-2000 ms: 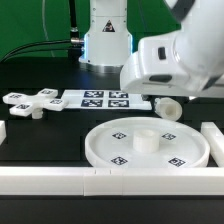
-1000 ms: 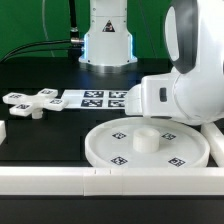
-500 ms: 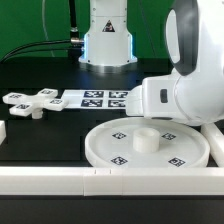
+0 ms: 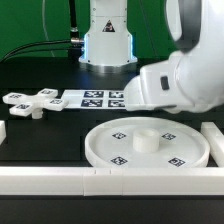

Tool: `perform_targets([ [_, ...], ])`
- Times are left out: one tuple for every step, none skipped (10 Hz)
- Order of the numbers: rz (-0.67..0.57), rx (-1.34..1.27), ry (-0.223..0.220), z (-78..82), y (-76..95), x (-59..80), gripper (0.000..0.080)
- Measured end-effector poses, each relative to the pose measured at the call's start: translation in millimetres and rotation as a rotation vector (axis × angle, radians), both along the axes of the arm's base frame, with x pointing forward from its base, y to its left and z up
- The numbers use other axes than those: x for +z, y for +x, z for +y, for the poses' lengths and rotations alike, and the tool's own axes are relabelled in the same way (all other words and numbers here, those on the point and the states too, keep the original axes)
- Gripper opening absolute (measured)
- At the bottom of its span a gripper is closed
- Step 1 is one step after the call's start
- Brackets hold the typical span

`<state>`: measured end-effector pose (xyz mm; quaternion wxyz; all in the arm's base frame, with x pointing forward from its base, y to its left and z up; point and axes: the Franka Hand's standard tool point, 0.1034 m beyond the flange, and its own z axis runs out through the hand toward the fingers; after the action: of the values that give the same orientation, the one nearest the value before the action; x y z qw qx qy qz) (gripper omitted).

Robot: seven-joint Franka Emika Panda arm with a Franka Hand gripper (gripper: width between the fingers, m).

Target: Assemble round table

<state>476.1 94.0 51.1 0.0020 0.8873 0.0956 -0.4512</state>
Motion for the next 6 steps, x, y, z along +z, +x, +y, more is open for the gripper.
perform_targets([
  [-0.019,0.02,0.028,-1.7,7.1,12.4,0.0407],
  [-0.044,0.032,0.048,-2.1,13.7,24.0,0.0407],
  [-0.041,0.032,0.046,-1.5,9.8,19.6,0.0407],
  [-0.044,0.032,0.048,-1.4,9.8,16.2,0.0407],
  [-0.06,0.031,0.053,-2.8,12.3,13.7,0.0407],
  [-0.171,0.016,0.068,-10.3,23.7,1.0,0.0407],
])
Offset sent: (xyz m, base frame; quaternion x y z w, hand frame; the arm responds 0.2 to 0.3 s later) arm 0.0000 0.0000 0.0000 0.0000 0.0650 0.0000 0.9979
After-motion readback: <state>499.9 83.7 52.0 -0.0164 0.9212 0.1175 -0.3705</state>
